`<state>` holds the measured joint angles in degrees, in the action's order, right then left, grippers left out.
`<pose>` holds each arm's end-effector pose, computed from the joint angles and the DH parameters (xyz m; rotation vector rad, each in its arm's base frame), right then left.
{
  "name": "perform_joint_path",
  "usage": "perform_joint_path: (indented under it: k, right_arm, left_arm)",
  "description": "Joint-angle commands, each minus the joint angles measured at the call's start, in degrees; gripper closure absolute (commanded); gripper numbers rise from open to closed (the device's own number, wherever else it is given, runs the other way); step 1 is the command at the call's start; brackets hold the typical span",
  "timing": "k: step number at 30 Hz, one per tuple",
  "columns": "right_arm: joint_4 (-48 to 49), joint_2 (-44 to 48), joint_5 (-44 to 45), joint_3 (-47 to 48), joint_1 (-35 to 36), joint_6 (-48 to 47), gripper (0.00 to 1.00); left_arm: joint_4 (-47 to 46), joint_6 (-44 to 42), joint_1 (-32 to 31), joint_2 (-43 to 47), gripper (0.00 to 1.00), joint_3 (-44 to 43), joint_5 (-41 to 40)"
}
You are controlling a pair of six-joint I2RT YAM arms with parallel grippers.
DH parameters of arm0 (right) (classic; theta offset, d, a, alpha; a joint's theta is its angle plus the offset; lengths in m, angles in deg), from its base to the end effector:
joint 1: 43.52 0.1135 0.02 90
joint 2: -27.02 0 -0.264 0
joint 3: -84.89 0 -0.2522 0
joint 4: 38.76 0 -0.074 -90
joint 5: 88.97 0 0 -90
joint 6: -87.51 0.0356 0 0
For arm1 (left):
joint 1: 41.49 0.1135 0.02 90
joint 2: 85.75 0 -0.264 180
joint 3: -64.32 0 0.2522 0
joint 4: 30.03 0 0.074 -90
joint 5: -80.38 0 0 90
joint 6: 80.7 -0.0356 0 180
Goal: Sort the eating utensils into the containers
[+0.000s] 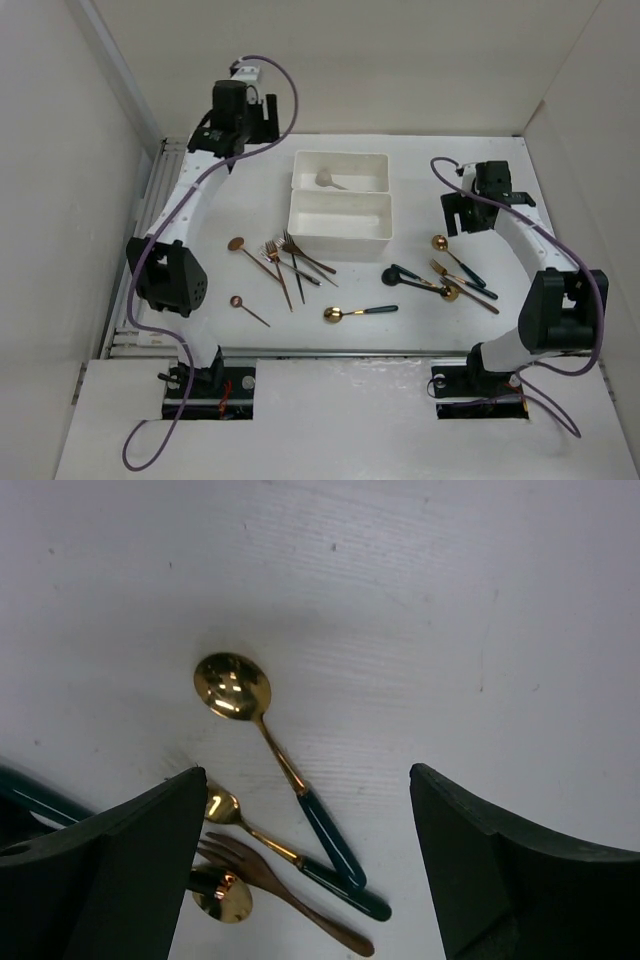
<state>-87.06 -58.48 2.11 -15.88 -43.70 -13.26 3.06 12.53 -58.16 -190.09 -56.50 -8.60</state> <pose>0.3135 -0.0017 0.2598 -0.2255 2.5159 -0.1007 0.4139 -0.1246 0.4095 0.2310 1.8542 -0.2570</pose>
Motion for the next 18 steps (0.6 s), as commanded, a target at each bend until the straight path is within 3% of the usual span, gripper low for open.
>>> perform_joint_path:
  k: [1,7,14,18]
  right_arm:
    - [-3.52,1.12,1.47,-2.18,0.36,-4.52,0.13]
    - [-4.12,-4.51,3.31,-4.04,0.36,-6.73,0.16]
    - [-1.58,-5.12,4.98,-10.89,0.36,-10.07,0.22]
    - [-1.58,-11.17,4.98,-9.15,0.36,-11.29,0.28]
  left_arm:
    - [5.19,5.21,3.74,4.22,0.31,3.96,2.15]
    - [5.19,7.85,9.89,7.47,0.31,8.28,2.84]
    - [5.72,8.38,12.01,8.62,0.31,7.75,2.85]
    - [5.72,7.85,12.54,8.62,0.31,7.22,2.85]
